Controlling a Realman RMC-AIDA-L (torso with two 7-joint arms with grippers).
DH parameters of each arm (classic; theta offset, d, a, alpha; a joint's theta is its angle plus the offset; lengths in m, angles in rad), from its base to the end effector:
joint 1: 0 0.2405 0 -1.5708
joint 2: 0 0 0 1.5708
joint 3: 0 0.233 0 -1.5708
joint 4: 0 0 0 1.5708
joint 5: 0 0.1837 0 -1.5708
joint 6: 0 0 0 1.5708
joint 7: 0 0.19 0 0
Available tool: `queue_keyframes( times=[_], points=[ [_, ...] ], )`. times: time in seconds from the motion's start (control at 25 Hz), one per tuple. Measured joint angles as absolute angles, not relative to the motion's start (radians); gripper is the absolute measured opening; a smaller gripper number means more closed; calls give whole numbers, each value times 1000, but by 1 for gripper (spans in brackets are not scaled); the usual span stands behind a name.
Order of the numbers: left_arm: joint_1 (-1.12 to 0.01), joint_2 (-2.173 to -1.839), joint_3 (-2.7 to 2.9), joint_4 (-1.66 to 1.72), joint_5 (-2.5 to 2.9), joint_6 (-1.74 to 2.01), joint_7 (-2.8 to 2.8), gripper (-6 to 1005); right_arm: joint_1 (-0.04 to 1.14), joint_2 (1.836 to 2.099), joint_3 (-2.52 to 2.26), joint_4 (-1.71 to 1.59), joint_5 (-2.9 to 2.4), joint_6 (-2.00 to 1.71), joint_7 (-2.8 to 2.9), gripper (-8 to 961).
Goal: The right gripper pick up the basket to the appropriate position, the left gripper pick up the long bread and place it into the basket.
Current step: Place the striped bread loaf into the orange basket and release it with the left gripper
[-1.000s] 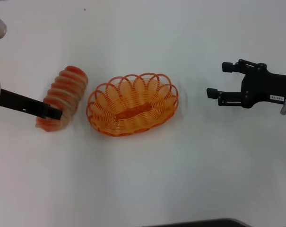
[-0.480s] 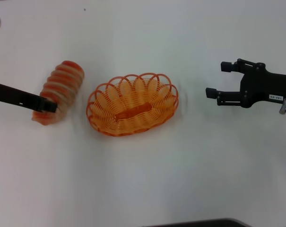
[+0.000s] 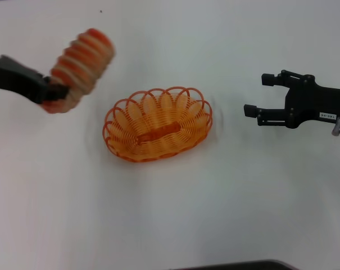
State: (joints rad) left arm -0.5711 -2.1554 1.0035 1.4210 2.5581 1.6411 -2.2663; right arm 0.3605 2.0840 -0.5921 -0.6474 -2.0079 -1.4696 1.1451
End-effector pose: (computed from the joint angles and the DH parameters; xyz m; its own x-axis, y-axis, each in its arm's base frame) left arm -0.1899 0.3339 0.0030 0.7967 0.6044 -0.0014 0.5567 -0.7347 -0.3876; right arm 0.2780 0.2916 -0.0180 0.8235 -0.3013 -0.4806 -0.4973 -0.7910 -0.3562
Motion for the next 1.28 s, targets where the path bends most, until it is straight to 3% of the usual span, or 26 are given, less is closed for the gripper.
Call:
queue_keyframes(
  times=[0.24,0.68,1.28],
  points=[
    [-623,-2164,1094,1457,2392,1761,-2159,228,363,2084,-592,-647,-2008,-1470,1150,945],
    [-628,-2164,1397,1271,2411,1560,-2123,225,368,2086,-594,-647,-2008,-1479,1151,945],
    [-600,-2165,1366,1284,2420,1525,-2133,480,372,2086,-595,-647,-2007,-1480,1152,945]
  ],
)
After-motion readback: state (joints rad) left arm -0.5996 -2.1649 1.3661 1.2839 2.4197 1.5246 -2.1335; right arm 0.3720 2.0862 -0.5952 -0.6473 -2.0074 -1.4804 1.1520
